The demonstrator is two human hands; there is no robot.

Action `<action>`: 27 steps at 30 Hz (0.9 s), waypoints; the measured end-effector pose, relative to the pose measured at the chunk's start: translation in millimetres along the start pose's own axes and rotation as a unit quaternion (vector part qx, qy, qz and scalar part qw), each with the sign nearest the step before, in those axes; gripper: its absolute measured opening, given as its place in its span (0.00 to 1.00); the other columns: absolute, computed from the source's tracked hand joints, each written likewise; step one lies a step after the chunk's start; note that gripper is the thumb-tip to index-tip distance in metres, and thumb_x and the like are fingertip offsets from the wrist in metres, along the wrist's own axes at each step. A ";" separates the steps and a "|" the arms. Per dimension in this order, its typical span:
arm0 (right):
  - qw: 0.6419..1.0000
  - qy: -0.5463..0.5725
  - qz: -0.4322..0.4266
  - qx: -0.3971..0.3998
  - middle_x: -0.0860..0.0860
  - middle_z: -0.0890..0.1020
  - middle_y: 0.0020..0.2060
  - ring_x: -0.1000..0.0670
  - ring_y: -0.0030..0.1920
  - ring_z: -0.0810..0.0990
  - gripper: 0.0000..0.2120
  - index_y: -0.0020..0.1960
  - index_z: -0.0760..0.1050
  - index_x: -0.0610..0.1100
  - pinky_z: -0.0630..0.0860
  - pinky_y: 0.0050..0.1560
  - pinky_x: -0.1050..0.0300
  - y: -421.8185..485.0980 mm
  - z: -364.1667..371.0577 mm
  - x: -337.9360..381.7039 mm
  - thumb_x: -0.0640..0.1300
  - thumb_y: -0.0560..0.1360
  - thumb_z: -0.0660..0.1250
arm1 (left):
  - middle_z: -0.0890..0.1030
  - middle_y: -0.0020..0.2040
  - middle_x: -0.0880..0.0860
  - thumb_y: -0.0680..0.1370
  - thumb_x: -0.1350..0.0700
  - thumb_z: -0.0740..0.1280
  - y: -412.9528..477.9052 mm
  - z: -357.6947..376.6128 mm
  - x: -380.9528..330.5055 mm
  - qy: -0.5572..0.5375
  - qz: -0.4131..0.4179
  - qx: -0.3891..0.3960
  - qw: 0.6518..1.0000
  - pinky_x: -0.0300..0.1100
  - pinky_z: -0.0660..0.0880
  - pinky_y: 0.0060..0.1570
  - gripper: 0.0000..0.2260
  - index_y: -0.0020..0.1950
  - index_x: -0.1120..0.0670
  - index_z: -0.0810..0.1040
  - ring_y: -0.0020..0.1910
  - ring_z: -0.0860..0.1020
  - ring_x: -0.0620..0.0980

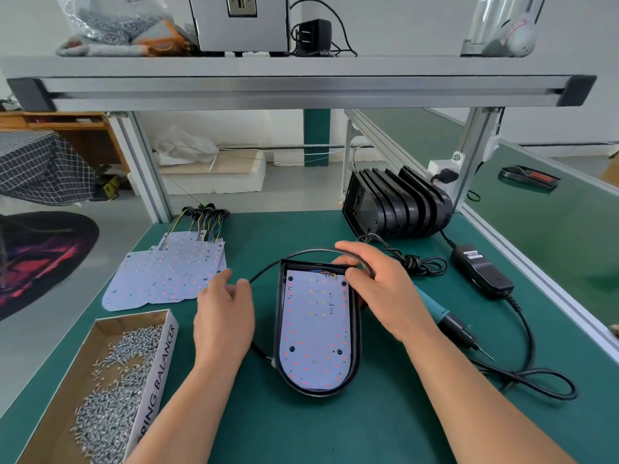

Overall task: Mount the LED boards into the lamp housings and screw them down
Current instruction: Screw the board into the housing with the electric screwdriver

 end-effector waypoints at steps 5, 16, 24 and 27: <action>0.998 0.022 -0.033 -0.046 0.64 0.86 0.57 0.59 0.60 0.83 0.25 0.69 0.80 0.58 0.71 0.58 0.74 1.6 -4.3 -0.9 0.34 0.80 0.66 | 0.84 0.46 0.49 0.85 0.51 0.65 0.4 10.4 1.2 0.088 0.071 0.052 0.992 0.47 0.72 0.44 0.04 0.50 0.48 0.77 0.47 0.81 0.56; 0.979 0.064 0.078 -0.179 0.62 0.87 0.47 0.60 0.45 0.84 0.19 0.62 0.84 0.55 0.75 0.44 0.64 7.4 -9.9 -21.7 0.40 0.75 0.69 | 0.58 0.35 0.51 0.74 0.38 0.71 -22.4 30.8 -9.9 -0.232 -0.023 0.315 0.920 0.37 0.53 0.25 0.21 0.47 0.54 0.71 0.29 0.53 0.50; 0.964 0.176 0.180 -0.087 0.53 0.86 0.54 0.53 0.51 0.88 0.22 0.64 0.80 0.49 0.85 0.53 0.50 4.6 -10.8 -20.5 0.64 0.80 0.68 | 0.59 0.34 0.49 0.83 0.56 0.67 -14.8 34.0 -3.0 -0.315 -0.074 0.199 0.925 0.37 0.53 0.24 0.14 0.43 0.52 0.64 0.27 0.52 0.48; 0.979 0.075 0.190 -0.021 0.54 0.84 0.54 0.53 0.46 0.89 0.28 0.64 0.78 0.52 0.85 0.54 0.45 -2.7 -10.0 -11.7 0.73 0.78 0.64 | 0.62 0.34 0.50 0.84 0.57 0.66 -11.6 32.3 -1.4 -0.387 -0.101 0.167 0.901 0.37 0.54 0.23 0.12 0.43 0.53 0.67 0.26 0.53 0.47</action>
Point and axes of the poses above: each hand's wrist, its own y-axis towards the middle knuckle, its own z-axis out of the palm, x = y × z, the point moved 3 cm from there along y, towards the middle knuckle
